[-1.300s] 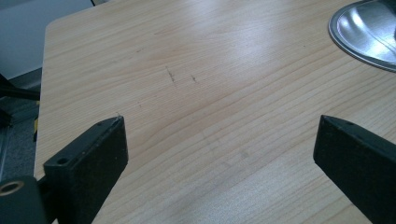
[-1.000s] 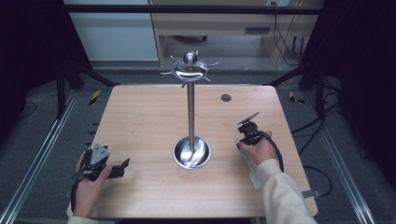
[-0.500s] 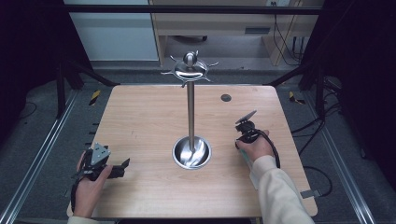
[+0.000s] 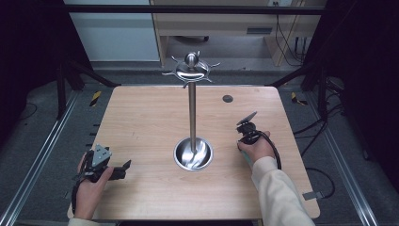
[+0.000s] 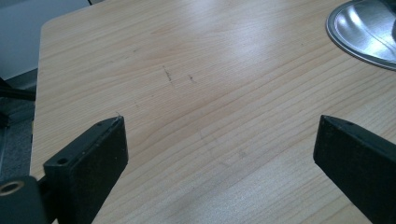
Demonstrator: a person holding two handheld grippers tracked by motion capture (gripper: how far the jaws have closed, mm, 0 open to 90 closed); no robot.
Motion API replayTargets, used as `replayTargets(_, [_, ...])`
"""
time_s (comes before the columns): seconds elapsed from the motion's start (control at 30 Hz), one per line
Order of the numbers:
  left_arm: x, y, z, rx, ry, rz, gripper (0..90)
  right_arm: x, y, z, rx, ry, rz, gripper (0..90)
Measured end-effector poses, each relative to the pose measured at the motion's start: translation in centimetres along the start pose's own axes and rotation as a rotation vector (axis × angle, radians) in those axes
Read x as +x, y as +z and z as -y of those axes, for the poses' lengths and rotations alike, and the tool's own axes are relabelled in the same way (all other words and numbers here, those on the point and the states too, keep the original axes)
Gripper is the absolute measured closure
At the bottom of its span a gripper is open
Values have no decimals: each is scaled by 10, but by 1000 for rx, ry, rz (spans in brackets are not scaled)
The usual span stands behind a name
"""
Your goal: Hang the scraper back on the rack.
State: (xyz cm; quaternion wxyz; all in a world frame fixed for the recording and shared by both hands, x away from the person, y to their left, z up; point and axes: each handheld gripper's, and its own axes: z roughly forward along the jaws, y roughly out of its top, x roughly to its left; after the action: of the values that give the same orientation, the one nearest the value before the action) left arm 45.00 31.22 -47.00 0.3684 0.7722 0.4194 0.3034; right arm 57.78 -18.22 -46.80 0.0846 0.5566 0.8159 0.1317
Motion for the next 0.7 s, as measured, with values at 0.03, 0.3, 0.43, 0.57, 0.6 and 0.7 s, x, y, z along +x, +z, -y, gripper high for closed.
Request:
replayTargets(0.03, [0,0,0,0,0,0,28,0,0,0,-3,2,1,727])
replayTargets(0.3, [0,0,0,1,-1,1,28,1,-2,3,-15,7,4,740])
replayTargets(0.43, [0,0,0,3,-1,3,28,3,-9,4,-34,3,-7,742])
replayTargets(0.57, [0,0,0,3,-1,2,28,5,-18,6,-60,-17,-21,744])
replayTargets(0.6, [0,0,0,3,-1,2,28,5,-21,6,-66,-21,-23,744])
replayTargets(0.7, [0,0,0,4,0,3,28,6,-30,8,-89,-28,-30,745])
